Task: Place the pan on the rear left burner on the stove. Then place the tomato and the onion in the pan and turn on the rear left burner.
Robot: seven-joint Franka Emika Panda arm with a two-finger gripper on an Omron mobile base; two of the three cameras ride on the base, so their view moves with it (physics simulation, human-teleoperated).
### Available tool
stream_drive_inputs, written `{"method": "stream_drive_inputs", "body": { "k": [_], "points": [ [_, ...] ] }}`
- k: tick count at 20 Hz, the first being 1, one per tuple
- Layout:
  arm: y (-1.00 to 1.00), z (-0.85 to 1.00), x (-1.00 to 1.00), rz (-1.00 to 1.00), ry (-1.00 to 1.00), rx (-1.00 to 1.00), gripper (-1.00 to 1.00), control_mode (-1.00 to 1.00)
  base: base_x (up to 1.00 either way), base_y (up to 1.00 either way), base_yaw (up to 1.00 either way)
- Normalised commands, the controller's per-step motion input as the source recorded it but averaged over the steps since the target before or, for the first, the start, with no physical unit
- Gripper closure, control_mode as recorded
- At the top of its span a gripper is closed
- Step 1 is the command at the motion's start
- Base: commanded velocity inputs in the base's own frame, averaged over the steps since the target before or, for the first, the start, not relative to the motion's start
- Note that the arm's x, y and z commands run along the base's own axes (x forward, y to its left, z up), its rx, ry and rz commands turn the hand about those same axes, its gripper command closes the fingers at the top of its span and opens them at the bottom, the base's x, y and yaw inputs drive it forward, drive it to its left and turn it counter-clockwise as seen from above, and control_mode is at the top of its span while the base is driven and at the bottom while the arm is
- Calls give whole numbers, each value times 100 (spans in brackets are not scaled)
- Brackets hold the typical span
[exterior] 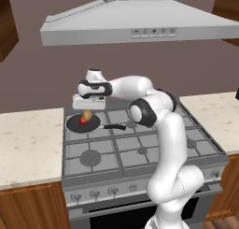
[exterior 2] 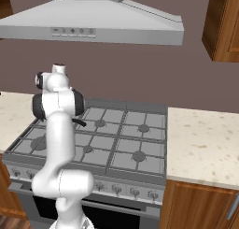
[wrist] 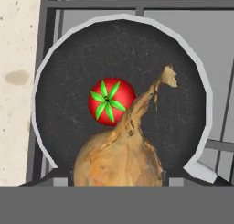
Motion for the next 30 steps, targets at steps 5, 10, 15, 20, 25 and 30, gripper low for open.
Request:
{"method": "stream_drive_inputs", "body": {
  "k": [5, 10, 15, 20, 25, 30],
  "points": [
    [21, 0, 18, 0, 5, 0, 100, -100, 0, 0, 0],
    [11, -13, 4, 0, 5, 0, 100, -100, 0, 0, 0],
    [3, -36, 23, 0, 0, 0, 100, -100, 0, 0, 0],
    [5, -22, 6, 0, 0, 0, 100, -100, 0, 0, 0],
    [4, 0, -15, 0, 2, 0, 100, -100, 0, 0, 0],
    [0, -2, -23, 0, 1, 0, 100, -100, 0, 0, 0]
  ]
}}
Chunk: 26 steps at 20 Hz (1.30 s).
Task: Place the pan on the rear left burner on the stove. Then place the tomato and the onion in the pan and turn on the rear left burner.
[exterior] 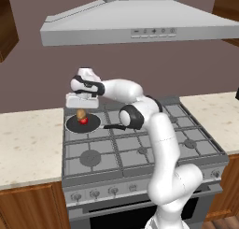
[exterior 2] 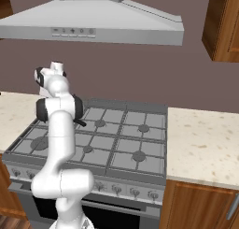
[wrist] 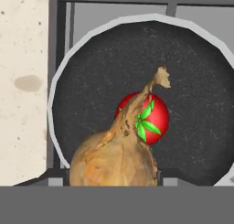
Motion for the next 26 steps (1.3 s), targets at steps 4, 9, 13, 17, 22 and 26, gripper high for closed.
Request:
{"method": "stream_drive_inputs", "body": {
  "k": [4, 9, 13, 17, 22, 26],
  "points": [
    [0, -36, 0, 0, 0, 0, 100, -100, 0, 0, 0],
    [1, -32, -5, 1, 0, 0, 100, -100, 0, 0, 0],
    [1, -1, -29, 1, 0, 0, 100, -100, 0, 0, 0],
    [0, -7, -26, 1, 0, 0, 100, -100, 0, 0, 0],
    [0, -29, -5, 1, 0, 0, 100, -100, 0, 0, 0],
    [0, -8, 3, 0, 0, 0, 100, -100, 0, 0, 0]
  ]
}}
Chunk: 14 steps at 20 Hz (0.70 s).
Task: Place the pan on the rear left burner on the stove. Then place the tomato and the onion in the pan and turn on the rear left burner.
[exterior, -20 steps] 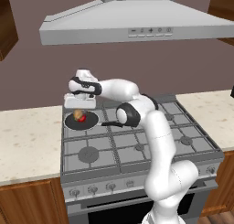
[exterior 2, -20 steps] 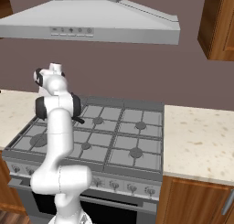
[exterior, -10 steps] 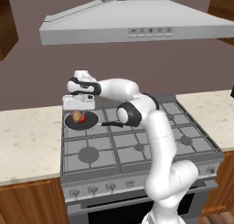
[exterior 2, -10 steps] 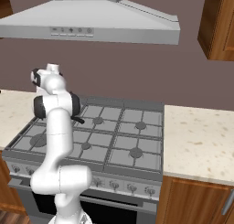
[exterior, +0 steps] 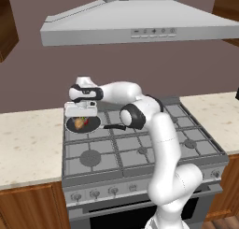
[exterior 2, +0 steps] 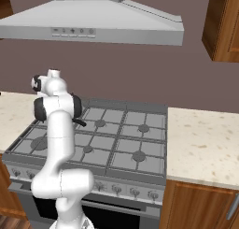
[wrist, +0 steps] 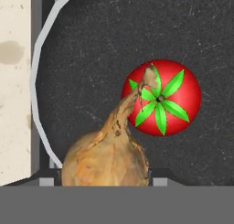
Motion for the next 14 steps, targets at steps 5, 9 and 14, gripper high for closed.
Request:
{"method": "stream_drive_inputs", "body": {
  "k": [5, 9, 14],
  "points": [
    [1, 0, 14, 0, 0, 0, 100, -100, 0, 0, 0],
    [0, 0, 0, 0, 1, 0, 100, -100, 0, 0, 0],
    [0, -5, 0, 0, 0, 0, 100, -100, 0, 0, 0]
  ]
}}
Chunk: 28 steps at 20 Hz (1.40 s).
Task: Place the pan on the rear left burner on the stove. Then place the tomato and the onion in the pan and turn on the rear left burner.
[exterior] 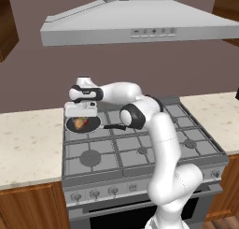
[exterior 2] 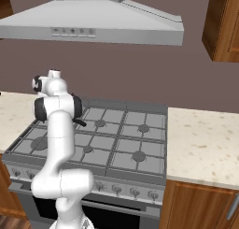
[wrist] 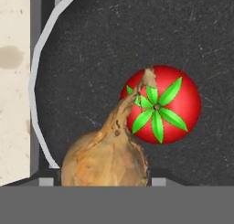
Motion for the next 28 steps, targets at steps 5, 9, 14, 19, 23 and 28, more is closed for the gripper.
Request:
{"method": "stream_drive_inputs", "body": {
  "k": [5, 9, 14, 19, 23, 28],
  "points": [
    [0, -7, 0, 0, 0, 0, -100, -100, 0, 0, 0],
    [0, -6, 0, 0, 0, 0, -100, -100, 0, 0, 0],
    [-1, -10, 0, 0, -4, 0, -100, -100, 0, 0, 0],
    [-11, 16, -16, 0, -4, 0, -100, -100, 0, 0, 0],
    [-20, 28, -15, 0, -1, 0, -100, -100, 0, 0, 0],
    [-16, 22, -46, 0, 0, 0, -100, -100, 0, 0, 0]
  ]
}}
